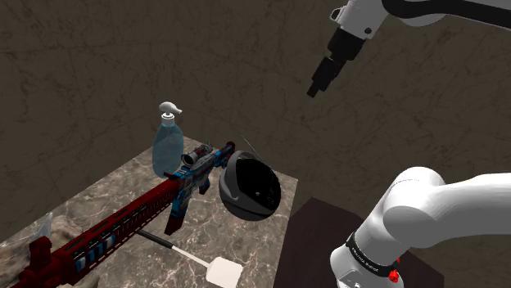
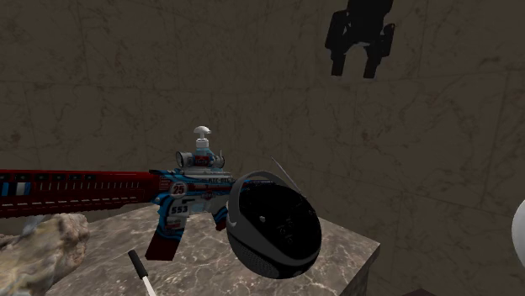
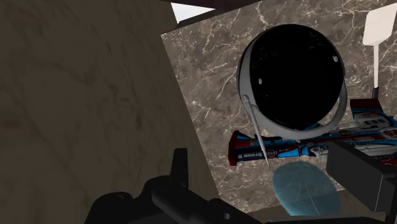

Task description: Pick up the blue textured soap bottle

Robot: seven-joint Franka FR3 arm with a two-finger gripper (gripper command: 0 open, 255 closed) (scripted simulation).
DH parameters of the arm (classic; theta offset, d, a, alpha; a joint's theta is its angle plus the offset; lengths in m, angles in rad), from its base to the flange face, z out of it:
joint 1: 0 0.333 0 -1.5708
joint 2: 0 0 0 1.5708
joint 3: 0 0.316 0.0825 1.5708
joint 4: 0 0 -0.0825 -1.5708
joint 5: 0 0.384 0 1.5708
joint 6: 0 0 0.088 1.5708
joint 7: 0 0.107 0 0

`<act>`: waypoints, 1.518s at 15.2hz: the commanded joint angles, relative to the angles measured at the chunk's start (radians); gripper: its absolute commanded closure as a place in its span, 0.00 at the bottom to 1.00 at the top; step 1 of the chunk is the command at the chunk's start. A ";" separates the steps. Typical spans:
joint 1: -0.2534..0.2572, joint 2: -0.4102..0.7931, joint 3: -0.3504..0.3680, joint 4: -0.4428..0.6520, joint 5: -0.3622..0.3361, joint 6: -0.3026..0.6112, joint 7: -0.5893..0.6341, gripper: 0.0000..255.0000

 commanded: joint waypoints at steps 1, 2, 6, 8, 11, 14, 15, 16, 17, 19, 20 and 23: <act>0.000 0.000 0.000 0.000 0.000 0.000 0.000 0.00; 0.006 0.021 0.012 -0.002 0.011 0.026 0.014 0.00; 0.027 0.115 0.062 0.004 0.050 0.126 0.070 0.00; 0.036 0.167 0.086 0.014 0.067 0.175 0.096 0.00; 0.049 0.251 0.122 0.040 0.087 0.244 0.135 0.00; 0.059 0.341 0.157 0.077 0.100 0.309 0.174 0.00; 0.062 0.372 0.168 0.091 0.103 0.329 0.187 0.00; 0.065 0.403 0.179 0.107 0.105 0.348 0.200 0.00; 0.067 0.435 0.190 0.125 0.106 0.367 0.214 0.00; 0.072 0.499 0.212 0.163 0.104 0.401 0.241 0.00; 0.074 0.532 0.223 0.184 0.102 0.417 0.255 0.00; 0.081 0.633 0.253 0.255 0.088 0.460 0.299 0.00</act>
